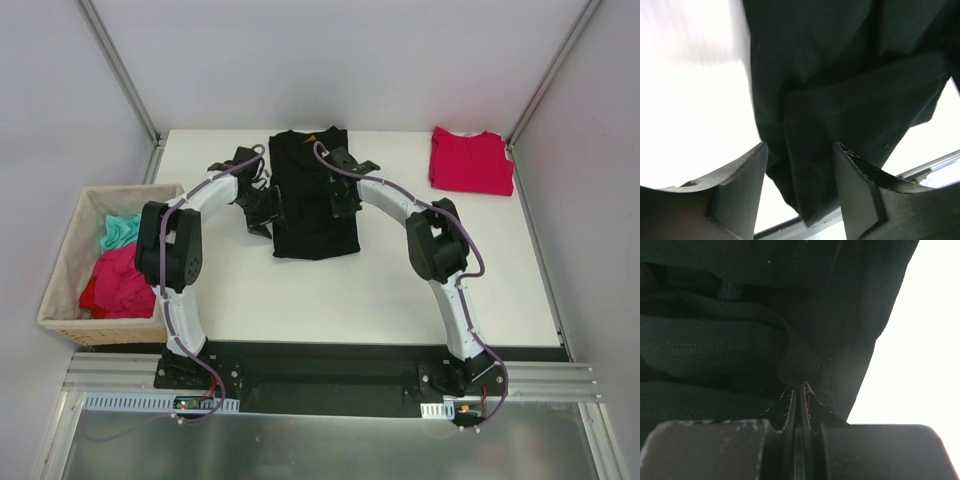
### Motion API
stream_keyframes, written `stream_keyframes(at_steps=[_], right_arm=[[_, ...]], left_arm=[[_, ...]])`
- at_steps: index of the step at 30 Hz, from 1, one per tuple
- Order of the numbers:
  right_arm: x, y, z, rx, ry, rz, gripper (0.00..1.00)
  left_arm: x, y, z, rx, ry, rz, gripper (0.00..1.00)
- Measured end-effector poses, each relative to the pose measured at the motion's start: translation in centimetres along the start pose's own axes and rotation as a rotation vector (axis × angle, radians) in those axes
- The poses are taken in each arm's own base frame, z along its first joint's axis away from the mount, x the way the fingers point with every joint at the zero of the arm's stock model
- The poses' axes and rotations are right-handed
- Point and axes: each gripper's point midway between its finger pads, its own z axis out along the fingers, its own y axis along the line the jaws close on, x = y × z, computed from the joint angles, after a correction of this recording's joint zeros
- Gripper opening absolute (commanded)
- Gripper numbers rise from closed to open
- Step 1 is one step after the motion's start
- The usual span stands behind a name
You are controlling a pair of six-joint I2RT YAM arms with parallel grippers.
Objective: Fold and stack the t-shirts
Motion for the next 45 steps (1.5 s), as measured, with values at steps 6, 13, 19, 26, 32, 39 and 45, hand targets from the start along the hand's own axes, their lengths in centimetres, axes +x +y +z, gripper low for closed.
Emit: stream_keyframes(at_steps=[6,13,19,26,32,39,45], right_arm=[[0.3,0.2,-0.1,-0.002,-0.001,-0.005,0.01],[0.3,0.3,-0.1,0.002,-0.002,-0.010,0.01],[0.9,0.5,-0.5,0.004,0.000,-0.018,0.01],[1.9,0.4,-0.9,0.014,0.008,-0.026,0.01],[2.6,0.0,-1.2,0.024,0.013,-0.028,0.01],[2.8,-0.1,-1.3,0.026,0.012,-0.029,0.01],[3.4,-0.3,-1.9,0.042,0.001,-0.039,0.01]], left_arm=[[2.1,0.3,-1.2,-0.011,-0.004,0.008,0.56],[2.3,0.0,-2.2,0.003,-0.029,0.019,0.54],[2.2,-0.2,-2.2,0.007,-0.033,0.012,0.31],[2.6,-0.8,-1.6,0.019,-0.032,0.024,0.16],[2.8,-1.1,-1.2,0.026,-0.030,0.027,0.04],[3.4,-0.8,-0.8,0.028,-0.016,0.015,0.00],[4.1,-1.2,-0.5,0.030,-0.010,0.038,0.00]])
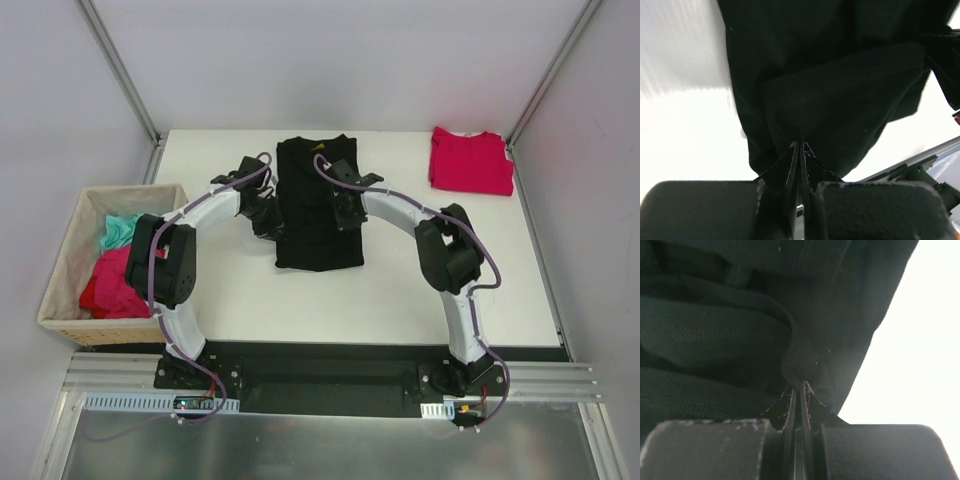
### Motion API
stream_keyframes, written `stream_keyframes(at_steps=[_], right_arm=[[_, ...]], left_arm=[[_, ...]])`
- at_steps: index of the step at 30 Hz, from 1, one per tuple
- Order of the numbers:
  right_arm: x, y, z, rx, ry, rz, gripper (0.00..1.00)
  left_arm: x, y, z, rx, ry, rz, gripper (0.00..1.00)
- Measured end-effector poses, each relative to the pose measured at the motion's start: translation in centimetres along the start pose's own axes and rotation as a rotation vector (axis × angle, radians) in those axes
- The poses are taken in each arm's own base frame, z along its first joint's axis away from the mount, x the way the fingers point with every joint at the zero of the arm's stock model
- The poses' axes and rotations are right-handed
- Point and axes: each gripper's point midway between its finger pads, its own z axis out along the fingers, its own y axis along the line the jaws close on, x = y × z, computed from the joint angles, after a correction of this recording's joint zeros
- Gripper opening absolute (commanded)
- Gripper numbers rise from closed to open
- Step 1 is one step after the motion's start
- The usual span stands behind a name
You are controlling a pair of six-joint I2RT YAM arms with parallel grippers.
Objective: Fold and stack the t-shirts
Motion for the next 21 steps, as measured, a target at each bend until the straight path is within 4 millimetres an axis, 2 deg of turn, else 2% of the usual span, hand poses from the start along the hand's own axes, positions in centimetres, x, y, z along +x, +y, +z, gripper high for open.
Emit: stream_keyframes(at_steps=[5,8,12,16,18,21], right_arm=[[1.2,-0.1,-2.6,0.021,-0.023,-0.026,0.01],[1.7,0.5,-5.4,0.026,-0.071,-0.055,0.00],[2.4,2.1,-9.7,0.003,-0.146,-0.103,0.01],[3.6,4.4,-13.0,-0.032,-0.205,-0.163,0.01],[5.0,5.6,-13.8,-0.047,-0.206,-0.198,0.01],[8.2,7.2,-13.8,-0.058,-0.170,-0.258,0.01]], left_arm=[[0.7,-2.0,-1.9,0.030,-0.045,0.063,0.00],[1.2,-3.6,-3.9,0.067,-0.097,0.112,0.00],[2.9,-4.9,-6.3,0.110,-0.143,0.164,0.00],[5.0,-4.9,-7.4,0.123,-0.159,0.195,0.00],[6.0,-4.5,-7.4,0.118,-0.154,0.203,0.00],[8.2,-3.8,-6.9,0.106,-0.127,0.217,0.00]])
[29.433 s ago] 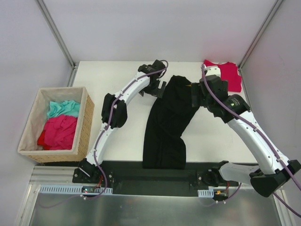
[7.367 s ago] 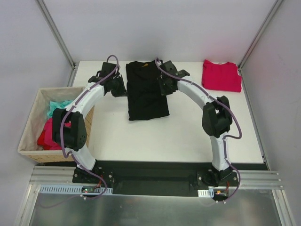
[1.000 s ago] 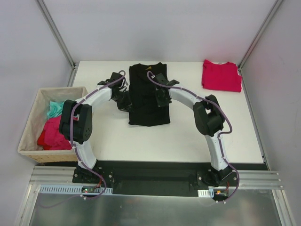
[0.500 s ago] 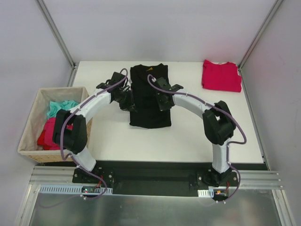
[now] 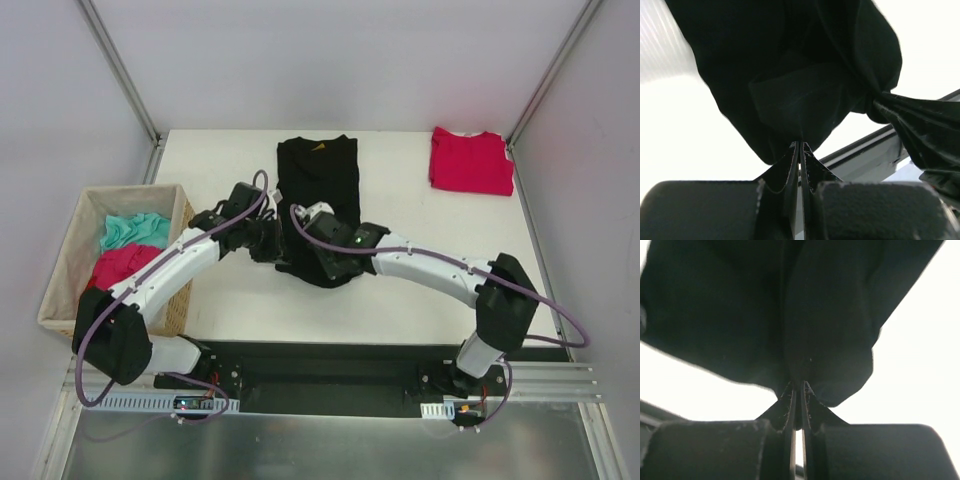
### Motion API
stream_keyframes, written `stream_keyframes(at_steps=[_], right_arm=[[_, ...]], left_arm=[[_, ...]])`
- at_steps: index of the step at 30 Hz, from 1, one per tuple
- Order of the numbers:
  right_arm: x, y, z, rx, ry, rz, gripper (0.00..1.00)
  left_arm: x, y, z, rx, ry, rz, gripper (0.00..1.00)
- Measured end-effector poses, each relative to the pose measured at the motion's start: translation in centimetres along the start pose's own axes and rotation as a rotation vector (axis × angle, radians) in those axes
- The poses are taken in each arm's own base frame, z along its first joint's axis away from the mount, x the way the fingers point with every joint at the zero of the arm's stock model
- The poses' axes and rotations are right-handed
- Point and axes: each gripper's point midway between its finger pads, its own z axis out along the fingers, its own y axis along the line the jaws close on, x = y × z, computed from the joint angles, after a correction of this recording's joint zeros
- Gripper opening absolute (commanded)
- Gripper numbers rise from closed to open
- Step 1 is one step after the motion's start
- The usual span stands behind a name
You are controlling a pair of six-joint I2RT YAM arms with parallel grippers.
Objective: Fold and stack the t-shirts
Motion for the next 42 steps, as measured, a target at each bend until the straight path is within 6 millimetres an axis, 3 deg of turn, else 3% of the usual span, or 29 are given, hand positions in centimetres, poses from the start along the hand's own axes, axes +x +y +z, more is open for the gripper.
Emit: stream_keyframes(at_steps=[6,12,13,15,16,17,19,20,22,26,31,35,38,42], right_arm=[[8.0,3.0,-0.4,-0.011,0.127,-0.111,0.01],[14.3,4.1,-1.6,0.014,0.199,-0.181,0.01],[15.0,4.0,-1.7,0.022,0.209,-0.189,0.01],[16.0,4.0,-2.0,0.036,0.224,-0.201,0.01],[16.3,4.0,-2.2,0.044,0.228,-0.206,0.05],[16.5,4.1,-2.4,0.048,0.228,-0.210,0.23],[16.8,4.1,-2.6,0.063,0.225,-0.215,0.51],[17.0,4.0,-2.7,0.073,0.226,-0.218,0.75],[17.1,3.6,-3.0,0.102,0.223,-0.225,0.92],[15.5,2.6,-3.8,0.159,0.192,-0.245,0.93],[9.6,2.5,-5.3,0.182,0.066,-0.212,0.92],[5.7,0.6,-5.8,0.203,0.006,-0.164,0.91],[4.6,-1.9,-5.2,0.245,0.027,-0.154,0.90],[4.8,-3.9,-2.9,0.288,0.096,-0.159,0.89]], left_arm=[[5.3,0.7,0.4,-0.026,0.050,0.034,0.00],[9.6,2.2,0.3,-0.043,0.075,0.009,0.00],[10.1,2.5,0.2,-0.047,0.074,0.001,0.18],[11.0,3.1,0.0,-0.050,0.071,-0.004,0.37],[11.4,3.2,0.0,-0.048,0.069,-0.008,0.56],[11.7,3.4,-0.1,-0.048,0.069,-0.016,0.98],[12.3,3.9,0.1,-0.057,0.076,-0.026,0.99],[12.7,4.1,0.3,-0.068,0.088,-0.039,0.99],[13.2,4.7,0.6,-0.095,0.103,-0.043,0.99],[12.6,4.5,0.5,-0.113,0.096,-0.031,0.99],[7.0,0.2,-0.7,-0.069,-0.003,0.043,0.99],[3.5,-1.8,-0.1,-0.074,-0.045,0.094,0.99],[1.4,-2.0,1.3,-0.111,-0.057,0.103,0.99],[0.2,-0.4,3.9,-0.178,-0.028,0.076,0.99]])
